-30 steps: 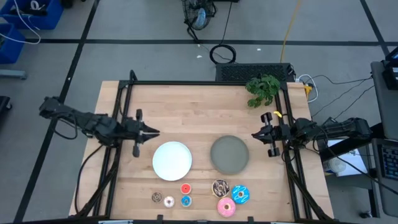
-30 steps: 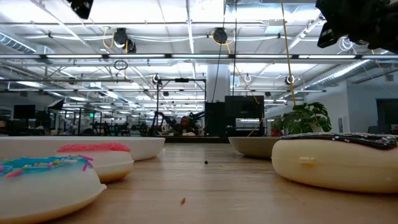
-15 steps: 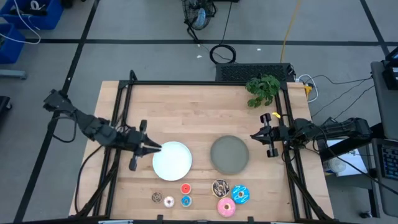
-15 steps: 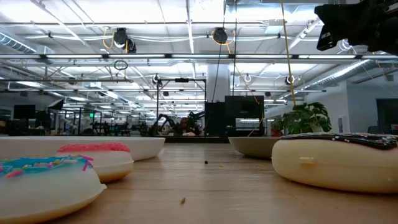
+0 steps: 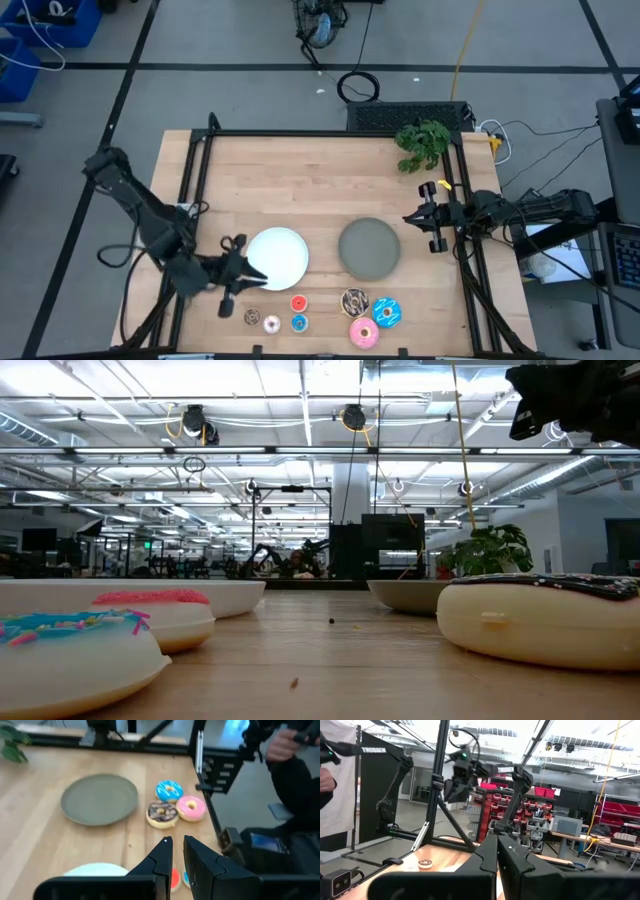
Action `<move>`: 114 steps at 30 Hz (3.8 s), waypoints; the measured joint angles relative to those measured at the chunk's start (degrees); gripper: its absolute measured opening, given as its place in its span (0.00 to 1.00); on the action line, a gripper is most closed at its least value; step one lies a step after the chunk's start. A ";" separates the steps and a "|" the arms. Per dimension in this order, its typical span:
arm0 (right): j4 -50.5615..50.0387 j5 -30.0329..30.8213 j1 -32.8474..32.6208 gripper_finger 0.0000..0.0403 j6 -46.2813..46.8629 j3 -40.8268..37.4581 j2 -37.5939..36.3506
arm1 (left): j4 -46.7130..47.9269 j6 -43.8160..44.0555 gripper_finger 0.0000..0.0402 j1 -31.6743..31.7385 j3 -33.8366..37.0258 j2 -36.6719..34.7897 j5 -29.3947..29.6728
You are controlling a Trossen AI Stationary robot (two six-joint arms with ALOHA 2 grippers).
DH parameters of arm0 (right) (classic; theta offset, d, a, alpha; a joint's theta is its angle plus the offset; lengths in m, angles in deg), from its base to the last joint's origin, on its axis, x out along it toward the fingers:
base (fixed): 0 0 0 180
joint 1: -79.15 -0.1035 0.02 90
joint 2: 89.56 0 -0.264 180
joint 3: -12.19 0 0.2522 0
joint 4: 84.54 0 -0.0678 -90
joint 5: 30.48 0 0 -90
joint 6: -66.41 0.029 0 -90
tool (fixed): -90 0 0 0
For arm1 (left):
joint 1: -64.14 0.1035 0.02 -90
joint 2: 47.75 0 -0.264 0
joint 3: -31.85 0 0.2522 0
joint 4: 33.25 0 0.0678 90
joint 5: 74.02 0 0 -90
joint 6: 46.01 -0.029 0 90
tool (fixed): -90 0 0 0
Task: Pick & Place donuts
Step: Put the mini brown donut on the white plate
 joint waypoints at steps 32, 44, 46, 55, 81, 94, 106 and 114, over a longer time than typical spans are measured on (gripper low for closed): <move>0.53 0.04 0.01 0.00 0.04 0.01 0.00 | 47.53 14.77 0.13 0.28 -34.87 38.84 -34.26; 0.54 0.06 0.00 0.00 0.04 0.00 -0.02 | 51.95 12.57 0.13 0.64 -34.65 39.40 -26.17; 0.54 0.06 0.02 0.00 0.04 0.01 -0.02 | 51.44 13.56 0.14 0.56 -33.62 39.37 -26.40; 0.54 0.06 0.00 0.00 0.04 0.02 0.00 | 45.51 15.84 0.41 -1.04 -27.13 39.44 -28.09; 0.55 0.09 0.00 0.00 0.04 0.01 -0.01 | 28.74 14.28 0.56 -0.53 -15.34 39.44 -30.28; 0.55 0.09 0.00 0.00 0.04 0.01 0.00 | 29.51 14.77 0.56 1.15 -14.40 39.04 -33.85; 0.55 0.09 0.01 0.00 0.04 0.01 -0.02 | 34.40 13.73 0.56 1.83 -17.24 38.85 -34.13; 0.54 0.09 0.02 0.00 0.02 0.02 -0.02 | 33.79 14.03 0.56 1.40 -16.77 38.85 -33.14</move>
